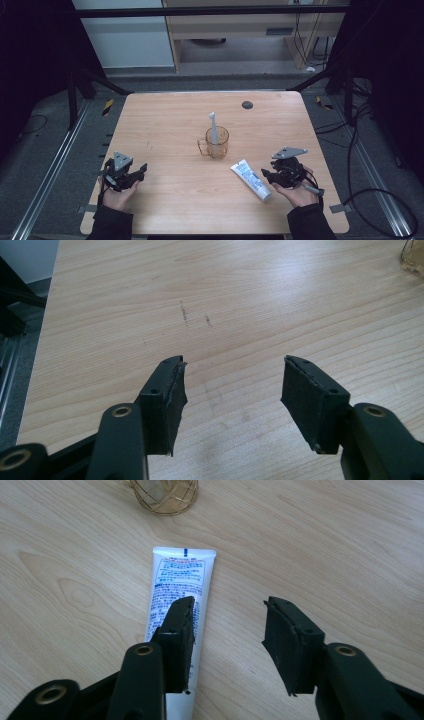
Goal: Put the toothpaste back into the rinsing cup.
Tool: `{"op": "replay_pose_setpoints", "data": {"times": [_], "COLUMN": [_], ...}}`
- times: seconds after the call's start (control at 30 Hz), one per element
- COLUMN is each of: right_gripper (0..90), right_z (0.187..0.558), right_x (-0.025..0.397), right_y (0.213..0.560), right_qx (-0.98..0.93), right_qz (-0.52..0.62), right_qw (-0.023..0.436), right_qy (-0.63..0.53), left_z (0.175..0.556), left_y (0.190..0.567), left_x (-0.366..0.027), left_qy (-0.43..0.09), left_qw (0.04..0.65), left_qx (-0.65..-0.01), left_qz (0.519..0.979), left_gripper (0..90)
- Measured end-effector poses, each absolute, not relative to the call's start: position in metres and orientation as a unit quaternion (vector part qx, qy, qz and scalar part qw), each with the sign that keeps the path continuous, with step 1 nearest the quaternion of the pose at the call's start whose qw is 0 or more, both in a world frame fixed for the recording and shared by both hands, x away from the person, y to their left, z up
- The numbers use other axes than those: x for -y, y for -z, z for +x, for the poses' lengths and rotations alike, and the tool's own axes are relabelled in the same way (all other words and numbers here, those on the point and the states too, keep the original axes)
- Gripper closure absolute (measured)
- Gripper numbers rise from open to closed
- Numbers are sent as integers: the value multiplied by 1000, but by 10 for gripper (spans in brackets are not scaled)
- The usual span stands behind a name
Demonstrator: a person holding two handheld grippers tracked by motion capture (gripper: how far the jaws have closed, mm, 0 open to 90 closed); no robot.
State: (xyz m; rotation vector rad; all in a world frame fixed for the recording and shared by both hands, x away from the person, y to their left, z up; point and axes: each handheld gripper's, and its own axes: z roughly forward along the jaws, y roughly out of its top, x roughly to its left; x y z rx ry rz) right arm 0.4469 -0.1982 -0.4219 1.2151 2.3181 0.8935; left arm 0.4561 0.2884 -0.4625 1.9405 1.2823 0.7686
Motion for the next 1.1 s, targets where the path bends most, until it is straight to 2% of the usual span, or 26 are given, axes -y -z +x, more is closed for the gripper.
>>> {"op": "replay_pose_setpoints", "data": {"times": [0.3, 1.1], "right_gripper": [456, 358], "right_z": [457, 474], "right_x": [181, 152], "right_y": [417, 441], "right_qx": [-838, -860], "right_qz": [428, 430], "right_qw": [163, 121], "right_qy": [-297, -248], "left_z": [457, 458], "left_y": [463, 465], "left_x": [-288, -287], "left_qy": [-293, -293], "left_qw": [334, 332], "left_qx": [-492, -491], "left_qz": [748, 750], "left_gripper": [414, 413]}}
